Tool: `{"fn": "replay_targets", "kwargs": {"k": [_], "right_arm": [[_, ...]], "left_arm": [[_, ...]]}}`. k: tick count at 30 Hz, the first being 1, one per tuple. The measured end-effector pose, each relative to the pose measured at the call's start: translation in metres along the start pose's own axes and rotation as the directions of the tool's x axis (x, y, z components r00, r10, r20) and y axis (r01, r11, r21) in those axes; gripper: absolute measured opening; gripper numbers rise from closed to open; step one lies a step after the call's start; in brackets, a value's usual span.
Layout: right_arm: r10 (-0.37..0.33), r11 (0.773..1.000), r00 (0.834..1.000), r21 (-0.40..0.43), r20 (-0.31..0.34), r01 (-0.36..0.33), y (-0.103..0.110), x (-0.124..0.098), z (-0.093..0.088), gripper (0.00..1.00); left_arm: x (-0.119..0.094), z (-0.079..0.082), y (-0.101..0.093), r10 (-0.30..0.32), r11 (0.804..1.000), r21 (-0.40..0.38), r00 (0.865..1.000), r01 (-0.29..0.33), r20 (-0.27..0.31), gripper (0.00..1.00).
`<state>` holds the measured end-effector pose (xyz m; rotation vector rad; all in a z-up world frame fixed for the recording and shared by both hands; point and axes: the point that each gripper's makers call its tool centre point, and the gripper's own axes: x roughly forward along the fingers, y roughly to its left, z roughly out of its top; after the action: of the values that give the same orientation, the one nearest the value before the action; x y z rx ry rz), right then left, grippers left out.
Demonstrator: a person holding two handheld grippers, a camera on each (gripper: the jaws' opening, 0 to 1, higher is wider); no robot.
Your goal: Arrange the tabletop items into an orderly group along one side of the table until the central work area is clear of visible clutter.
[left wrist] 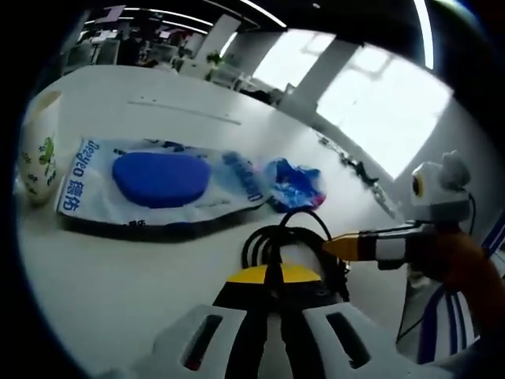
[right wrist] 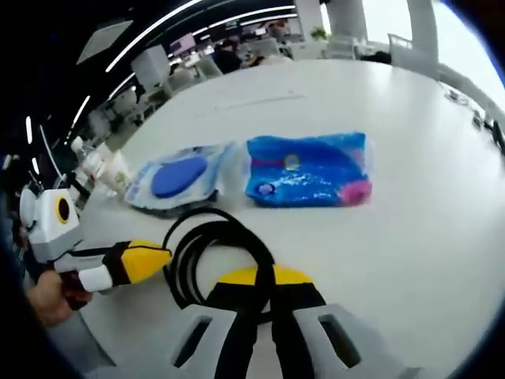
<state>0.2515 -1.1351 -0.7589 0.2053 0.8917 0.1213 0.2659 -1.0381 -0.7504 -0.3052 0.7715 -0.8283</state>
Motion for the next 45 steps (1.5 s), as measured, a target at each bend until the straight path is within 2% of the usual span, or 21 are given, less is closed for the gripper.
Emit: {"fn": "replay_targets", "kwargs": {"k": [2,5,8,10,14,19,23,26,28,31,37,41,45], "right_arm": [[-0.005,1.000,1.000,-0.018,0.000,0.005,0.000,0.000,0.000,0.01],[-0.015,0.999,1.000,-0.051,-0.002,0.015,0.003,0.000,-0.001,0.02],[-0.027,0.997,1.000,-0.078,0.002,0.027,0.006,-0.001,-0.002,0.03],[-0.033,0.995,0.999,-0.092,0.000,0.032,0.008,-0.001,-0.003,0.03],[-0.043,0.995,0.999,-0.094,-0.007,0.042,0.009,-0.002,-0.004,0.06],[-0.069,0.992,0.998,-0.109,0.003,0.069,0.006,-0.005,-0.003,0.14],[-0.060,0.992,0.998,-0.107,0.026,0.063,0.004,-0.010,0.003,0.22],[-0.022,0.995,0.998,-0.092,0.052,0.026,0.008,-0.013,0.007,0.30],[0.027,0.995,0.997,-0.098,0.069,-0.020,0.014,-0.016,0.010,0.38],[0.081,0.994,0.991,-0.076,0.109,-0.073,0.021,-0.023,0.017,0.49],[0.160,0.984,0.975,-0.104,0.154,-0.145,0.031,-0.039,0.024,0.69],[0.218,0.974,0.958,-0.112,0.189,-0.199,0.041,-0.053,0.031,0.81],[0.247,0.957,0.950,-0.200,0.192,-0.209,0.052,-0.065,0.033,0.94]], "left_arm": [[0.001,-0.001,0.001,0.005,1.000,0.000,1.000,-0.005,-0.001,0.02],[0.002,-0.001,0.002,0.011,0.999,0.052,1.000,-0.011,0.006,0.03],[0.001,-0.003,0.005,0.040,0.994,0.100,0.999,-0.040,0.003,0.10],[0.000,-0.004,0.008,0.056,0.993,0.102,0.998,-0.056,0.003,0.15],[-0.002,-0.004,0.010,0.062,0.989,0.132,0.998,-0.063,0.008,0.20],[-0.007,0.004,0.008,0.054,0.982,0.181,0.998,-0.062,0.044,0.29],[-0.011,0.010,0.009,0.046,0.977,0.208,0.997,-0.057,0.058,0.33],[-0.016,0.013,0.010,0.044,0.970,0.238,0.997,-0.058,0.066,0.37],[-0.019,0.017,0.009,0.034,0.966,0.252,0.996,-0.054,0.083,0.40],[-0.025,0.021,0.013,0.047,0.950,0.305,0.995,-0.072,0.087,0.45],[-0.040,0.032,0.018,0.057,0.938,0.333,0.992,-0.093,0.116,0.55],[-0.053,0.041,0.021,0.049,0.944,0.316,0.990,-0.090,0.133,0.63],[-0.067,0.054,0.025,0.050,0.946,0.310,0.986,-0.099,0.161,0.70]]}}
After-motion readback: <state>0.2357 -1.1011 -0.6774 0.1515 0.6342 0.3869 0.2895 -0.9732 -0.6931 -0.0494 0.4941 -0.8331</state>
